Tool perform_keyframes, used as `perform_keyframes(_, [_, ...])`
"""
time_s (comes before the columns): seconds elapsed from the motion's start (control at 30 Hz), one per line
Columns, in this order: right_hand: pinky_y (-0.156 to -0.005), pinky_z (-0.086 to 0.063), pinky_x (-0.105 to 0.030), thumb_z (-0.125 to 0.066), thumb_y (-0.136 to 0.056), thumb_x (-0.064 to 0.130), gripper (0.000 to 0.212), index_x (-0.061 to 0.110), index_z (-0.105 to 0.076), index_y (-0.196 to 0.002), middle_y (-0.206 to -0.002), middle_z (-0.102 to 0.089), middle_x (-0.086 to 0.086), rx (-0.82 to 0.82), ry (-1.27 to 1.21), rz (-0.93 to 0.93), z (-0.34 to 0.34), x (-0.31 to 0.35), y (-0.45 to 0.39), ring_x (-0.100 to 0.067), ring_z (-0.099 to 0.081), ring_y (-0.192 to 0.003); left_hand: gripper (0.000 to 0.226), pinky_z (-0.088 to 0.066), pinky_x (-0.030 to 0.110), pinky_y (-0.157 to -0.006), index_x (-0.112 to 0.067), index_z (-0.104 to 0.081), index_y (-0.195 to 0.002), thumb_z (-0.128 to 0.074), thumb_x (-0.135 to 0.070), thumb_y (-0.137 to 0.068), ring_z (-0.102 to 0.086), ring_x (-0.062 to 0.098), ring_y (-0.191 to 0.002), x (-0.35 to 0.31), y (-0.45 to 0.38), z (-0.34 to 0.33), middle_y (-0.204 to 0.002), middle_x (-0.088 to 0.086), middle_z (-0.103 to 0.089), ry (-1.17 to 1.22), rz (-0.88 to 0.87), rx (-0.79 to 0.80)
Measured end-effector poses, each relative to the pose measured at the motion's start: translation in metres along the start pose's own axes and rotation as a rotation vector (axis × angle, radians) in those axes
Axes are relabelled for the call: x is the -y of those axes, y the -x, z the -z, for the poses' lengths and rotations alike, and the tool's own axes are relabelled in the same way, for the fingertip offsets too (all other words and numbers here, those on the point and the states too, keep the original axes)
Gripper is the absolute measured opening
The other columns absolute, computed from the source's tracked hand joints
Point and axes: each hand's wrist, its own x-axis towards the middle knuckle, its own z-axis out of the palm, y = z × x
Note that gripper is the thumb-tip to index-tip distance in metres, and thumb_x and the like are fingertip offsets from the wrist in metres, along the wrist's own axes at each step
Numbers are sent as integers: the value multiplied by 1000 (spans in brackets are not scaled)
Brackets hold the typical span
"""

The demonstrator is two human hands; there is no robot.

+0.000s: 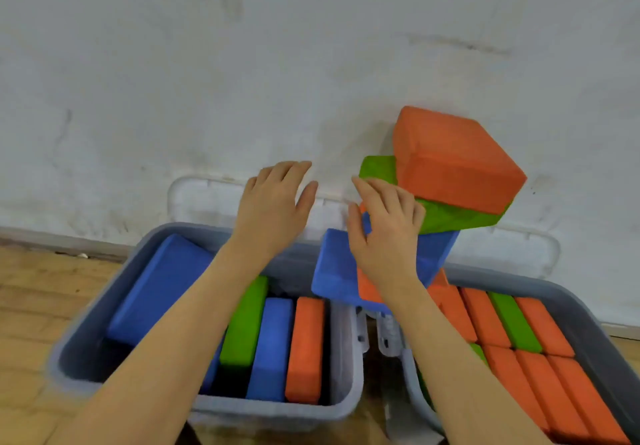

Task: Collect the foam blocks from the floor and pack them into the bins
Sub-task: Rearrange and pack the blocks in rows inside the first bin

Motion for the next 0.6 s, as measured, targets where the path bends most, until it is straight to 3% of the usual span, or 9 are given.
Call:
perform_keyframes(0.13, [-80, -31, -33, -48, -87, 27, 36, 15, -65, -117, -107, -65, -2, 207, -112, 0, -52, 22, 43, -18, -45, -96, 55, -41, 45, -91, -9, -55, -128, -31, -42, -91, -53, 36, -112, 55, 48, -17, -125, 12, -59, -31, 187, 155])
perform_keyframes(0.27, [-77, -40, -36, -43, -87, 31, 39, 16, -65, -116, -104, -66, 0, 492, -248, -18, -112, 34, 88, -23, -56, -92, 44, -39, 48, -91, -7, -54, -127, -44, -32, -92, -51, 38, -116, 108, 91, -38, -128, 13, -56, -134, 331, 238])
perform_keyframes(0.43, [-82, -45, -39, -39, -86, 42, 50, 18, -60, -124, -120, -62, -2, 810, -325, 46, -184, 56, 131, -29, -59, -102, 49, -40, 55, -91, -15, -56, -129, -49, -38, -86, -46, 45, -122, 177, 155, -49, -137, 13, -50, -375, 448, 360])
perform_keyframes(0.5, [-93, -37, -37, -45, -89, 44, 52, 21, -50, -135, -135, -52, 0, 959, -336, 52, -207, 69, 148, -26, -51, -118, 58, -35, 57, -97, -16, -46, -138, -59, -39, -87, -37, 45, -130, 202, 178, -48, -147, 14, -38, -448, 515, 436])
perform_keyframes(0.6, [-102, -25, -31, -46, -87, 52, 63, 31, -33, -145, -151, -32, 6, 1147, -327, 149, -234, 82, 179, -21, -35, -133, 85, -20, 50, -108, -19, -14, -150, -58, -51, -85, -12, 34, -143, 230, 205, -46, -158, 5, -8, -466, 573, 545])
